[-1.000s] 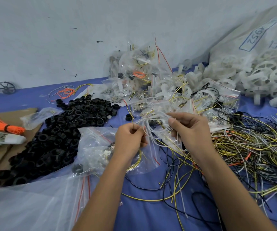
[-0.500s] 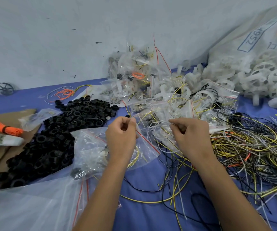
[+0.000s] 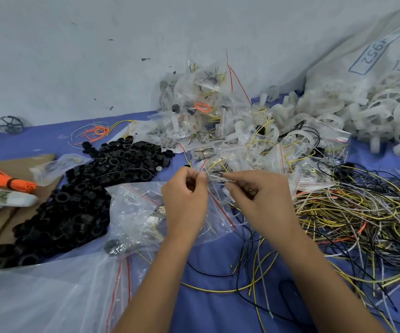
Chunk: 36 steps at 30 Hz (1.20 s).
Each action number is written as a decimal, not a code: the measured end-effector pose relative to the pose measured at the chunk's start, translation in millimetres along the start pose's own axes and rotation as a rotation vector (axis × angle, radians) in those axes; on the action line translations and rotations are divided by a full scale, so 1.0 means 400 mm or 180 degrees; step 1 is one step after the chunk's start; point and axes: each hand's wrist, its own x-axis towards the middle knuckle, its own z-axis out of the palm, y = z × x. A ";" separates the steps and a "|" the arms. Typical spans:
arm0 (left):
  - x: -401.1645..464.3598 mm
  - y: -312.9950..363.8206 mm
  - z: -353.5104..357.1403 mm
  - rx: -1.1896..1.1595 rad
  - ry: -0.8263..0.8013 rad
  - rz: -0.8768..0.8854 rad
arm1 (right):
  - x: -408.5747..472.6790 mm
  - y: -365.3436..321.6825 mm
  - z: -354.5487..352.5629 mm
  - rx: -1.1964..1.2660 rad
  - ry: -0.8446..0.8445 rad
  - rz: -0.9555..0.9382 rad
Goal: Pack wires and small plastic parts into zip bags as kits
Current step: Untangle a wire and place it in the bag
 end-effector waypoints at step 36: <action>-0.076 0.055 0.041 0.0160 0.0286 0.1558 | -0.021 -0.031 0.046 0.1633 -0.1723 0.0796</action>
